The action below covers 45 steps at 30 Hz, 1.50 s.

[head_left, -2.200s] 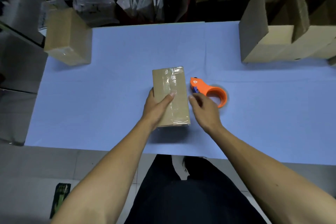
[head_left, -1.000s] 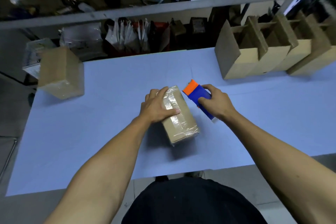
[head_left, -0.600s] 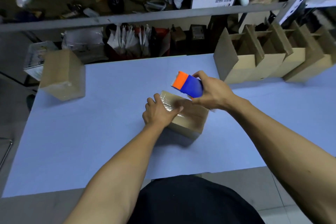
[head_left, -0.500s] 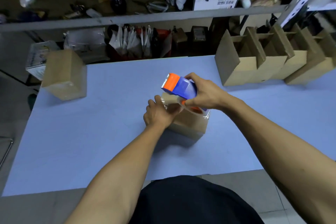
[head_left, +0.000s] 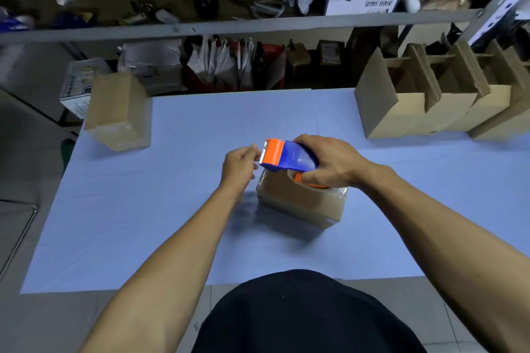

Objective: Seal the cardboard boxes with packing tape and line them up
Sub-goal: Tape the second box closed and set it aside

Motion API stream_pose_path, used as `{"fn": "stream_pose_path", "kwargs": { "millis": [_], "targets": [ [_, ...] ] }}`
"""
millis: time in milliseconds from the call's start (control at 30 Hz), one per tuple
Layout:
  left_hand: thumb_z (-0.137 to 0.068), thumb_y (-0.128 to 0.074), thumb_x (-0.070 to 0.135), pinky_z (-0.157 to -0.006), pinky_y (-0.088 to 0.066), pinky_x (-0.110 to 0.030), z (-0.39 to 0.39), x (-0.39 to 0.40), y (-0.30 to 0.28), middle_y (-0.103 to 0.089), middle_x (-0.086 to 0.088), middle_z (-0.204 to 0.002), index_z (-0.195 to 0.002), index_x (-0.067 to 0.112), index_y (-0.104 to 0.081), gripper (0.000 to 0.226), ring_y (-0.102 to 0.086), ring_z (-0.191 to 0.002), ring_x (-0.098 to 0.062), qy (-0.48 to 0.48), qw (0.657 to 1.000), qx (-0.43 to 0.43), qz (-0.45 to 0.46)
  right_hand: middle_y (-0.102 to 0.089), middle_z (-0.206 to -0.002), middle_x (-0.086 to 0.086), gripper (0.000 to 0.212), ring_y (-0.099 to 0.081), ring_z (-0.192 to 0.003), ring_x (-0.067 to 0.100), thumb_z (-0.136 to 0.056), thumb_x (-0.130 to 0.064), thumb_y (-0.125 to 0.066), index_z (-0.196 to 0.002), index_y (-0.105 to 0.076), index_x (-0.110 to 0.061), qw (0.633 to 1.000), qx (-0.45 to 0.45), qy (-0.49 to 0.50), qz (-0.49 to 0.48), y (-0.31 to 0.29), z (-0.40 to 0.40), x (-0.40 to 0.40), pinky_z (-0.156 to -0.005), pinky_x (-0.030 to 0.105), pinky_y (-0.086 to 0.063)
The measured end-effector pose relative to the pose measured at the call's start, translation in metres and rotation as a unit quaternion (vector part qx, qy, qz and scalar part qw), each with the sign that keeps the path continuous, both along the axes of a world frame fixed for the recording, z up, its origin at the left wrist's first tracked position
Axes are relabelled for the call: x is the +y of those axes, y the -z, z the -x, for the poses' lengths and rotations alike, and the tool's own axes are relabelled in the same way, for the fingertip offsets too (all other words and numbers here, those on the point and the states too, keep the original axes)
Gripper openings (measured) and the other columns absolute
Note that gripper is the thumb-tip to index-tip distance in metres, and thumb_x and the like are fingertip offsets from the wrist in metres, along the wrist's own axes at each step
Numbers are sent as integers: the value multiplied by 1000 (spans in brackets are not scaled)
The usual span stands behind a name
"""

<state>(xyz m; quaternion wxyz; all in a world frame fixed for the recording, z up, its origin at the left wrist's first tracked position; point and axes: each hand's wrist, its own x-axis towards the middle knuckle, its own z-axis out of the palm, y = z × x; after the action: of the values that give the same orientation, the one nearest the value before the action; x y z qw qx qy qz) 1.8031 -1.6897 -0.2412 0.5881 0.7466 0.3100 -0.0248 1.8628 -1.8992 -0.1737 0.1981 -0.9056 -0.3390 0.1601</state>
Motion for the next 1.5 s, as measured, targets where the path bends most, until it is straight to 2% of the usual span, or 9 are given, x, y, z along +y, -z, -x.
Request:
{"fn": "stream_pose_path", "kwargs": {
  "millis": [100, 300, 433, 667, 800, 933, 1133, 1267, 1500],
  "targets": [
    [-96, -59, 45, -55, -51, -23, -5, -2, -15, -72, -2, -81, -93, 16, -73, 32, -65, -65, -11, 68, 974, 69, 203, -59, -99, -17, 51, -56, -82, 12, -74, -56, -69, -115, -44, -40, 1000, -1, 0, -17, 1, -1, -5, -64, 24, -43],
    [-98, -55, 46, -66, -50, -28, -8, 1, -15, -70, -5, -96, -108, 18, -68, 32, -65, -86, -19, 37, 940, 82, 330, -57, -101, -18, 56, -55, -85, 10, -73, -60, -66, -120, -44, -38, 999, 0, -3, -32, 2, 0, -7, -63, 18, -40],
    [-96, -54, 51, -73, -51, -32, -9, 8, -18, -72, -6, -95, -100, 15, -68, 38, -68, -85, -19, 61, 928, 79, 359, -55, -102, -19, 57, -55, -86, 10, -73, -61, -65, -121, -44, -37, 999, -3, -3, -34, 2, -2, -6, -64, 19, -41],
    [-80, -70, 45, -71, -57, -28, -8, 16, -21, -75, -4, -99, -115, 14, -67, 47, -72, -87, -14, 95, 933, 42, 344, -54, -104, -21, 58, -55, -87, 9, -77, -59, -68, -124, -43, -37, 999, 2, -2, -44, 4, -2, -9, -65, 15, -39],
    [-92, -66, 26, -68, -58, -26, -7, 17, -18, -74, -8, -97, -107, 11, -71, 22, -71, -88, -15, 80, 912, 36, 401, -53, -104, -24, 60, -54, -85, 5, -77, -63, -65, -126, -43, -37, 999, 11, 5, -43, 4, -2, -12, -64, 15, -37],
    [-94, -65, 10, -65, -57, -24, -15, 9, -20, -74, -6, -86, -99, 8, -72, 9, -70, -78, -14, 60, 947, 56, 309, -54, -104, -14, 57, -55, -86, 14, -81, -63, -61, -128, -41, -38, 1000, -23, -11, -4, 4, -2, -11, -66, 26, -43],
    [-94, -64, 6, -62, -56, -24, -25, 10, -11, -69, -10, -87, -90, 6, -68, 6, -66, -81, -19, 39, 983, 76, 161, -50, -113, -2, 77, -57, -85, 28, -85, -61, -53, -149, -28, -27, 992, -86, -19, 86, 5, 4, 6, -69, 32, -39],
    [-96, -60, 3, -56, -54, -20, -17, 31, 4, -56, -8, -75, -85, 6, -65, 13, -55, -67, -14, 4, 988, 78, 130, -53, -112, -4, 76, -56, -84, 26, -84, -62, -50, -149, -25, -30, 989, -102, -25, 105, 4, 12, -6, -68, 32, -41],
    [-95, -59, 3, -56, -54, -23, -8, 33, 23, -56, -3, -65, -87, 6, -67, 12, -54, -58, -10, 20, 976, 107, 189, -56, -107, -7, 63, -58, -88, 24, -78, -59, -54, -135, -33, -41, 989, -85, -39, 113, -1, 12, -17, -68, 33, -43]
  ]
}}
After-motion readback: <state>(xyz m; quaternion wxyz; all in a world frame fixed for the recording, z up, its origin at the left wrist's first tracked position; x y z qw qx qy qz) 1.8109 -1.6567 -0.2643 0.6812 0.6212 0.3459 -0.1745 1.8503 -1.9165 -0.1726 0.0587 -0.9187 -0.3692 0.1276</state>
